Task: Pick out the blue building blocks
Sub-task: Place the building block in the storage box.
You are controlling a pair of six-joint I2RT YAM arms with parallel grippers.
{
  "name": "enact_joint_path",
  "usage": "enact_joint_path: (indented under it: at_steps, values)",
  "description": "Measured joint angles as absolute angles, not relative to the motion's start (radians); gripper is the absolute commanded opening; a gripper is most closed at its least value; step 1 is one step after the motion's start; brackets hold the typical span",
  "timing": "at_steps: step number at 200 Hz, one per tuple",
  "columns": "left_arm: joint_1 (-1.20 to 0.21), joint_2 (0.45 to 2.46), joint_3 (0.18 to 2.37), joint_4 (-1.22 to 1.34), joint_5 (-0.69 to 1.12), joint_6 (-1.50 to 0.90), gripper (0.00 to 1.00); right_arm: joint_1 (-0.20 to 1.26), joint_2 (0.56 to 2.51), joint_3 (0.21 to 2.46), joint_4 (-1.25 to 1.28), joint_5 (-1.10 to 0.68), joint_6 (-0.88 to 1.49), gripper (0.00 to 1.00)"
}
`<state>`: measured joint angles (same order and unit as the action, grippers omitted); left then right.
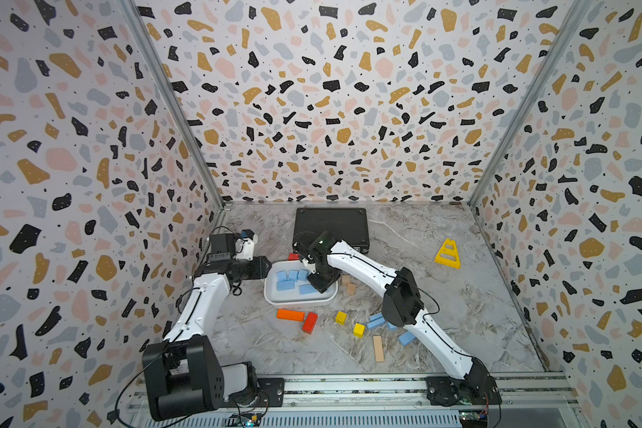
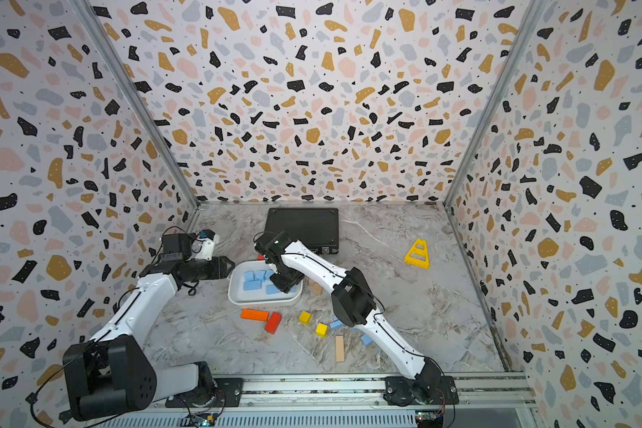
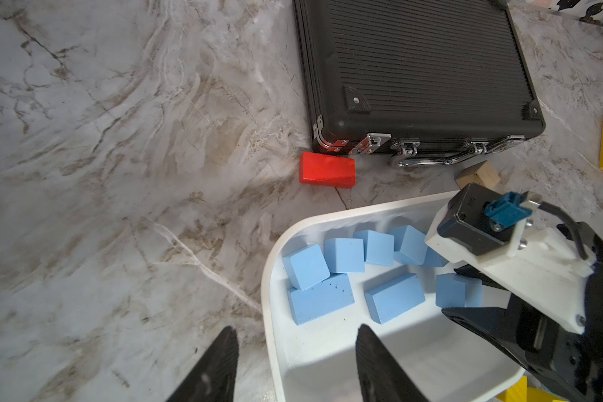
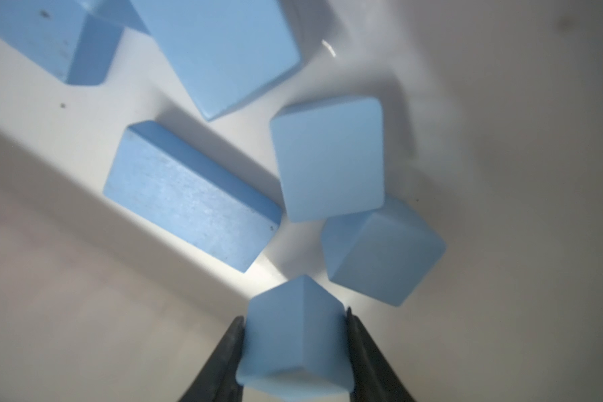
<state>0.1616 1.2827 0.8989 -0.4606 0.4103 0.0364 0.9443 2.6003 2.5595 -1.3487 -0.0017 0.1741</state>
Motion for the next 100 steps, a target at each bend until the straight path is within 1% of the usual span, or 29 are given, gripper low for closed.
enact_joint_path:
  at_steps: [10, 21, 50, 100]
  values:
    - [0.162, 1.283, 0.899, -0.46, 0.41, 0.036, 0.55, 0.942, 2.6, 2.56, -1.349, 0.005, 0.177, 0.5]
    - [0.162, 1.283, 0.899, -0.46, 0.41, 0.036, 0.55, 0.938, 2.6, 2.56, -1.349, 0.013, 0.179, 0.54]
    - [0.162, 1.283, 0.899, -0.46, 0.412, 0.036, 0.55, 0.931, 2.6, 2.571, -1.347, 0.023, 0.179, 0.57]
    - [0.162, 1.283, 0.899, -0.46, 0.441, 0.041, 0.55, 0.926, 2.566, 2.574, -1.317, 0.022, 0.181, 0.57]
